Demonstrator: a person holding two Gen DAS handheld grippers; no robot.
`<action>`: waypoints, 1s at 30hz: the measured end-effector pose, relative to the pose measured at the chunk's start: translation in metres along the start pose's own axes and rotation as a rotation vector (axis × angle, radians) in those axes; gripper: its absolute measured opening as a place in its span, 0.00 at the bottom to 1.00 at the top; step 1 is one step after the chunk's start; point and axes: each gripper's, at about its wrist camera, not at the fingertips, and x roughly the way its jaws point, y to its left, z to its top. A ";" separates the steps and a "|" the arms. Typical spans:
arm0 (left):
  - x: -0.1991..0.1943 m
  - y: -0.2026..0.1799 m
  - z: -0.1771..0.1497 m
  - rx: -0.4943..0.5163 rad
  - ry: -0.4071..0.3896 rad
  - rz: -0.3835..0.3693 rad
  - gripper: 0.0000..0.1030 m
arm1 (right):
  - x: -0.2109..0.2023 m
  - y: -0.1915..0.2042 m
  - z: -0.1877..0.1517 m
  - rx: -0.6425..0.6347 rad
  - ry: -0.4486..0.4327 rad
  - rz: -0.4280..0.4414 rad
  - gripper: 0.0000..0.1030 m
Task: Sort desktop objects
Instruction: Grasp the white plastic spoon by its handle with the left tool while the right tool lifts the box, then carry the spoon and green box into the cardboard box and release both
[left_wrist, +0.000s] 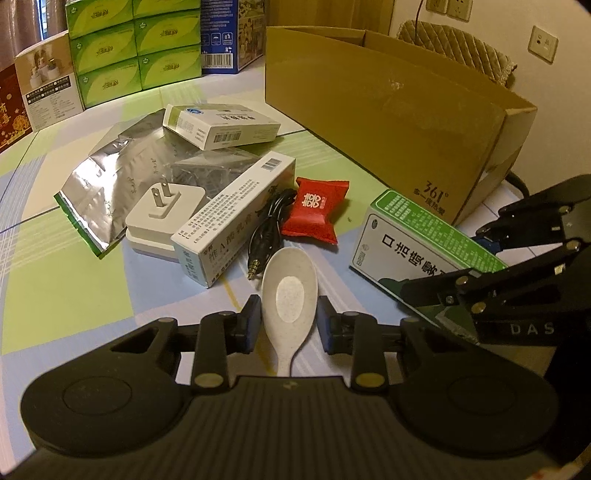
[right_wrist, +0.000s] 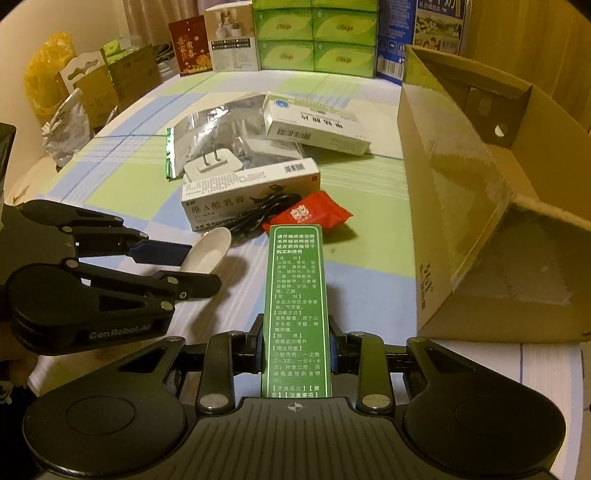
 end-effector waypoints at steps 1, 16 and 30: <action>-0.001 0.000 0.001 -0.005 -0.001 0.001 0.26 | -0.002 0.000 0.000 -0.001 -0.005 -0.002 0.27; -0.047 -0.014 0.033 -0.011 -0.077 0.038 0.26 | -0.065 0.002 0.023 0.002 -0.143 -0.038 0.27; -0.079 -0.026 0.058 0.010 -0.141 0.048 0.26 | -0.101 -0.004 0.031 0.011 -0.222 -0.057 0.27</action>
